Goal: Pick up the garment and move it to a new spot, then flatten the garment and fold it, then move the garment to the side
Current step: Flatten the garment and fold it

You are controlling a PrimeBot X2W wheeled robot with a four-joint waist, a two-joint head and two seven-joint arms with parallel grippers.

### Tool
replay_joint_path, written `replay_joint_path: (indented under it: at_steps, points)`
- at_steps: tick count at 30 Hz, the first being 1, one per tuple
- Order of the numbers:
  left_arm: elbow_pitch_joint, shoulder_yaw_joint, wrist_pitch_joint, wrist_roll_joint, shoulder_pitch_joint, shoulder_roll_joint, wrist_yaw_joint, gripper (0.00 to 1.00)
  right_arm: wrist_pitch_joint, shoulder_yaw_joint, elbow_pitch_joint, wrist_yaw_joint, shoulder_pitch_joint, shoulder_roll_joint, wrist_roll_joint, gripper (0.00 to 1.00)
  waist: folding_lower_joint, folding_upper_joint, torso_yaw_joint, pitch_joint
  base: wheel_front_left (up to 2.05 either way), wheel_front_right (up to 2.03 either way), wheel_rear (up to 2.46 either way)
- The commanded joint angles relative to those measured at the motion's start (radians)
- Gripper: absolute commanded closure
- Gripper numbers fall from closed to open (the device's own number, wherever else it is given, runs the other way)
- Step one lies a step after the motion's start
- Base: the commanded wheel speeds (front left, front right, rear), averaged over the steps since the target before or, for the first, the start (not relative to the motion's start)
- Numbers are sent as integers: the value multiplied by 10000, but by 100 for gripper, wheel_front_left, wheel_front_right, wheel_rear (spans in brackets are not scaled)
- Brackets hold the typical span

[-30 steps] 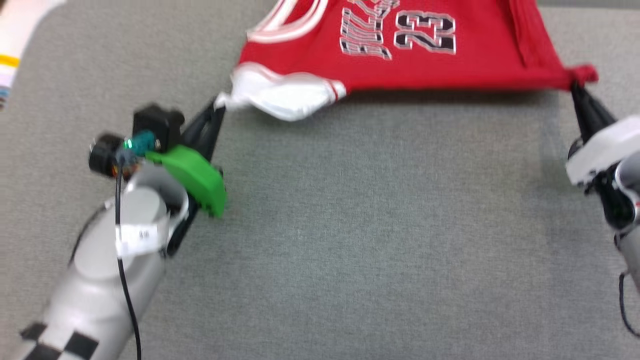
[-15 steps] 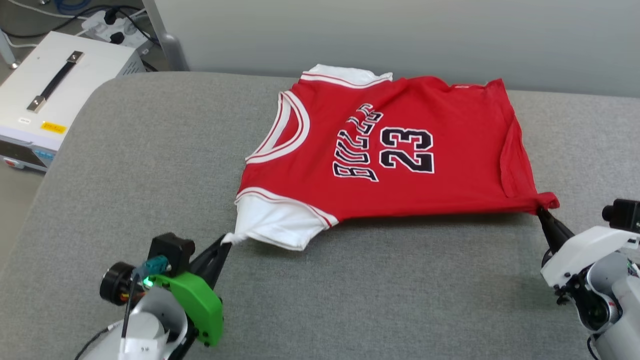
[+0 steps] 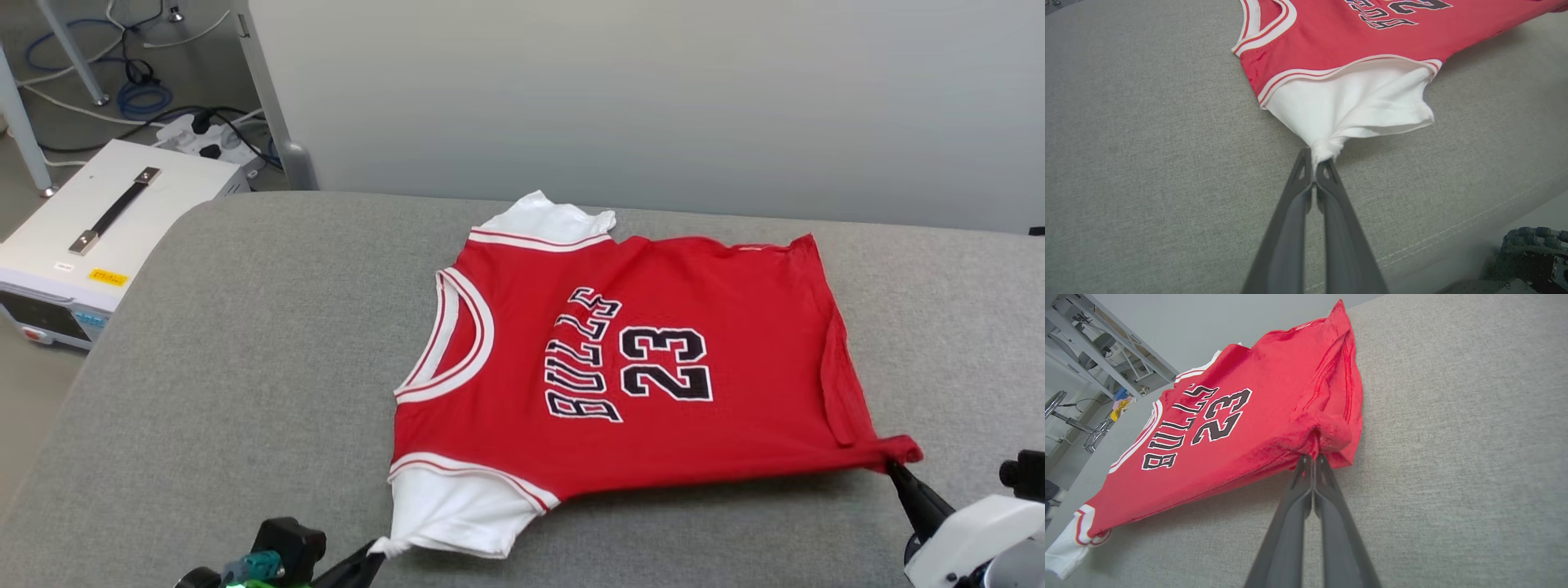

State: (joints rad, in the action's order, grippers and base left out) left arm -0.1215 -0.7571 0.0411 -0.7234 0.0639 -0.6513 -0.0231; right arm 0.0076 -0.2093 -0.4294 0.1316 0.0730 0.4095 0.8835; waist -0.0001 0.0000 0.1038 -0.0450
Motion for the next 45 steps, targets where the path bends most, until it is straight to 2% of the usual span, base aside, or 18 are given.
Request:
replay_joint_path:
  at_steps: [1,4,8,13,19,20,23,27,32,45]
  points:
    - [173,13,-53,-75,-273,-205,-95,100,115,225,275,-9,-425,-8,-147,100,1,0,-33,-198,0,0,0]
    - [620,-110,-179,-125,-627,-437,-94,100,410,633,884,-9,-1120,-230,-409,100,1,0,-72,-290,0,0,0]
    - [1189,-322,-388,-104,-1022,-729,-113,100,1074,1221,1875,-9,-2049,-837,-633,100,1,0,-142,-290,0,0,0]
    - [1604,-76,-214,-4,-871,-927,-301,100,1972,2032,3186,-9,-2722,-1425,-1281,100,1,0,-234,-192,0,0,0]
    - [1916,370,95,162,-111,-887,-403,100,2858,2837,4317,-9,-2752,-2030,-2021,100,1,0,-347,140,0,0,0]
    - [1978,527,112,250,391,-850,-352,100,3222,3091,4740,-9,-2552,-2246,-2267,100,1,0,-399,404,0,0,0]
    - [1959,693,20,307,1003,-806,-280,100,3590,3220,5055,-9,-2173,-2361,-2536,100,1,0,-479,767,0,0,0]
    - [1807,796,-319,381,1783,-761,-190,100,4052,3265,5103,-9,-1434,-2387,-2833,100,1,0,-620,1251,0,0,0]
    - [1187,739,-772,409,2686,-629,154,100,4558,3201,4697,-9,-387,-2283,-3174,100,1,0,-775,1870,0,0,0]
    - [-751,543,-996,747,4536,91,679,100,4699,2646,3218,-9,1309,-2120,-3640,100,1,0,-852,2895,0,0,0]
